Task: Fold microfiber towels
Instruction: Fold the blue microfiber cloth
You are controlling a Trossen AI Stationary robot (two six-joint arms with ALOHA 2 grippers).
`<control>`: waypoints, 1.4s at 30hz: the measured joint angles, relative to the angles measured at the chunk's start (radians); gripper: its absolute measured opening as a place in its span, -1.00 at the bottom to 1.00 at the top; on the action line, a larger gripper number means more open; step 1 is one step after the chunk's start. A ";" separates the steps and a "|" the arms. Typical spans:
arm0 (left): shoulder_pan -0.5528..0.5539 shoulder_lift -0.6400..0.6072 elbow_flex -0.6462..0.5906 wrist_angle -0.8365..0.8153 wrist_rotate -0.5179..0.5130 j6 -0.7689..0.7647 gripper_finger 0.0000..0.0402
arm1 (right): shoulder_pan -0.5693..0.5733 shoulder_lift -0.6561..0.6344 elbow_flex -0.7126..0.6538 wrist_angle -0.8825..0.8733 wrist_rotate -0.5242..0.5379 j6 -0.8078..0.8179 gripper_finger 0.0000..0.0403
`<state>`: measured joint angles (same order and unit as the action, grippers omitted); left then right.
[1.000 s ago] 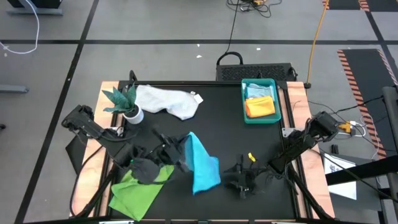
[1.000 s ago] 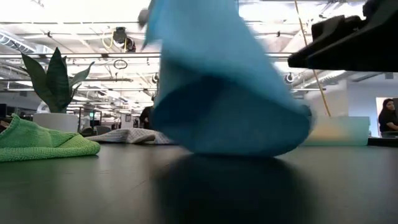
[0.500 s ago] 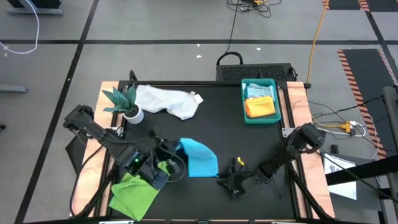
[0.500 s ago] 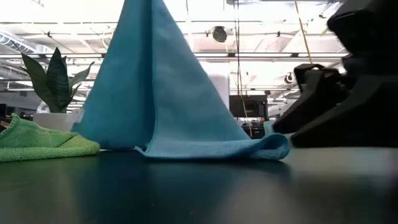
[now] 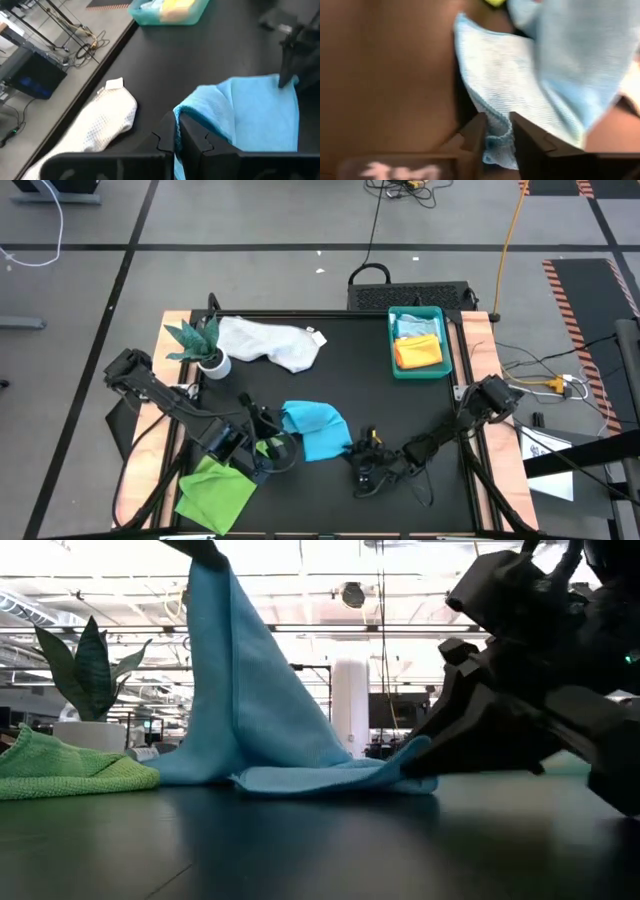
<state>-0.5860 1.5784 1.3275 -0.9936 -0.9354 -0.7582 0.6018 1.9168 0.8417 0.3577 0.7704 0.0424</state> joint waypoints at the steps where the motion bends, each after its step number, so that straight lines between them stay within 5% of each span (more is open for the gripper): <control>1: -0.001 0.000 -0.005 0.000 0.006 -0.005 -0.93 | 0.001 -0.007 0.000 -0.014 0.024 0.001 -0.76; 4: -0.017 0.000 -0.008 0.002 0.028 -0.008 -0.98 | 0.014 -0.048 -0.003 -0.063 0.078 0.028 -0.96; 8: -0.074 0.000 0.011 0.016 0.038 -0.009 -0.95 | 0.057 -0.153 -0.003 -0.111 0.116 0.068 -0.95; 12: -0.179 0.000 0.066 0.096 0.011 0.050 -0.98 | 0.119 -0.279 -0.008 -0.089 -0.062 0.056 -0.99; 15: -0.257 -0.001 0.101 0.146 -0.106 0.072 -0.97 | 0.166 -0.382 -0.039 -0.008 -0.145 0.061 -0.98; 21: -0.290 -0.003 0.085 0.015 -0.263 -0.142 -0.98 | 0.217 -0.580 -0.182 -0.022 0.257 0.359 -0.99; 25: -0.222 -0.004 -0.040 -0.009 -0.187 -0.302 -0.96 | 0.179 -0.658 -0.347 -0.105 0.298 0.669 -0.99; 31: -0.097 -0.003 -0.275 0.036 -0.044 -0.497 -0.97 | 0.089 -0.669 -0.558 -0.096 0.126 0.978 -0.99; 42: 0.002 -0.003 -0.425 0.132 0.061 -0.517 -0.95 | 0.051 -0.697 -0.624 -0.010 0.063 0.778 -0.90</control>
<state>-0.5840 1.5753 0.9024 -0.8616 -0.8740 -1.2748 0.6526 1.2197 0.2180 0.3475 0.8330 0.8206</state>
